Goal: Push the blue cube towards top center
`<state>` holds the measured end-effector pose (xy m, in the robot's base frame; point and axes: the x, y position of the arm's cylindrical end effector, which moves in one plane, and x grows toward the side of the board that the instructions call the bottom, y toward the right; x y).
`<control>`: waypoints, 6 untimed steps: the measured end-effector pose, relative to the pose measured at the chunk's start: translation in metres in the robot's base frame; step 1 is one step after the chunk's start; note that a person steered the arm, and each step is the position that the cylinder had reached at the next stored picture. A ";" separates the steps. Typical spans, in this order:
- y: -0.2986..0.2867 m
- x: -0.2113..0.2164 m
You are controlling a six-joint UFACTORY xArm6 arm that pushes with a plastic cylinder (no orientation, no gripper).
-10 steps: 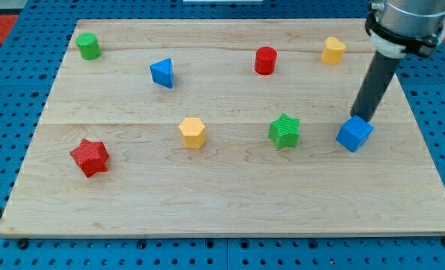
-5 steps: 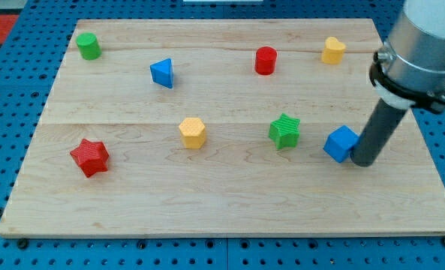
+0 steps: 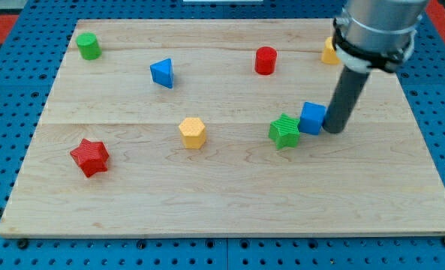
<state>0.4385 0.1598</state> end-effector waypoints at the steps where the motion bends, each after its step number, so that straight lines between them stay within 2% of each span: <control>1: -0.002 -0.023; 2: 0.028 0.012; 3: 0.016 0.025; 4: -0.021 0.008; 5: -0.031 -0.037; 6: -0.032 -0.043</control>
<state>0.3959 0.1278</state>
